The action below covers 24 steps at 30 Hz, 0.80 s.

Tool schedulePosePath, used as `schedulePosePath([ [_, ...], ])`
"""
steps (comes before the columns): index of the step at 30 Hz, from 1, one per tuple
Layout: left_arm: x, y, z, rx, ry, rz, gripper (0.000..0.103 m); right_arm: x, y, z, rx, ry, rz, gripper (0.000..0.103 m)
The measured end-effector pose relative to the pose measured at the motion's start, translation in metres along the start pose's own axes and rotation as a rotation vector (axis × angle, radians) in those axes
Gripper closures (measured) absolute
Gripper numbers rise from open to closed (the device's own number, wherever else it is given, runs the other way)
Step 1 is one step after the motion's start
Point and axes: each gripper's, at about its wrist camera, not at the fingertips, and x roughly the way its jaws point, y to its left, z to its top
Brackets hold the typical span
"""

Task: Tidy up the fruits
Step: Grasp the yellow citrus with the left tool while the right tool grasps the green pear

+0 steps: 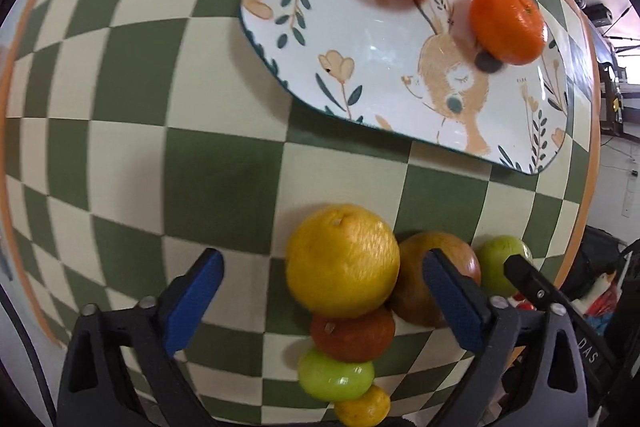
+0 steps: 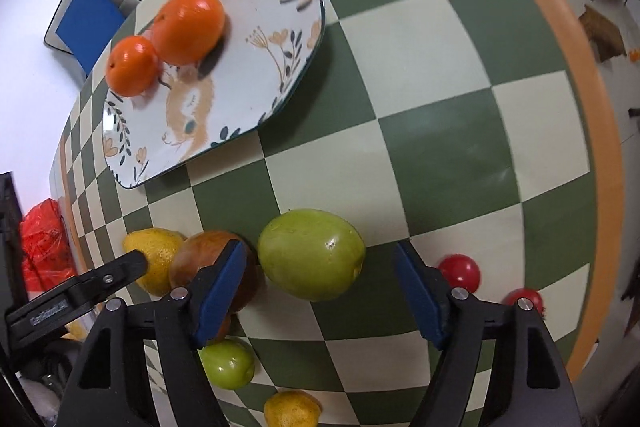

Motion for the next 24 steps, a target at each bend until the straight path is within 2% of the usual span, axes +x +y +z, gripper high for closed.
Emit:
schedulePosePath([
  [1,0.004,-0.001,0.000,0.003,0.006,-0.005,0.021,0.004,-0.001,0.001,0.011,0.008,0.011,0.026],
  [3,0.008,-0.002,-0.001,0.007,0.008,-0.040,0.043,0.012,-0.001,0.003,0.026,0.027,0.025,0.027],
  [4,0.009,-0.004,-0.004,0.013,0.003,-0.041,0.043,0.015,-0.003,0.005,0.034,0.035,0.033,0.030],
  [6,0.010,-0.013,-0.010,0.057,-0.021,0.010,0.043,0.024,-0.004,0.007,0.049,0.051,0.068,0.037],
  [8,0.009,-0.014,-0.018,0.087,-0.033,0.060,0.043,0.027,-0.003,0.008,0.043,0.060,0.073,0.037],
  [14,0.010,0.014,-0.043,0.085,-0.033,0.131,0.043,0.022,0.002,-0.007,-0.061,0.084,-0.012,0.037],
  [17,0.012,0.021,-0.050,0.064,-0.038,0.099,0.043,0.026,-0.004,-0.017,-0.072,0.102,-0.025,0.037],
  [21,0.012,0.015,-0.055,0.070,-0.063,0.116,0.043,0.030,-0.011,-0.021,-0.037,0.110,0.008,0.037],
  [24,0.012,0.013,-0.057,0.070,-0.070,0.120,0.043,0.032,-0.011,-0.022,-0.038,0.110,0.000,0.036],
])
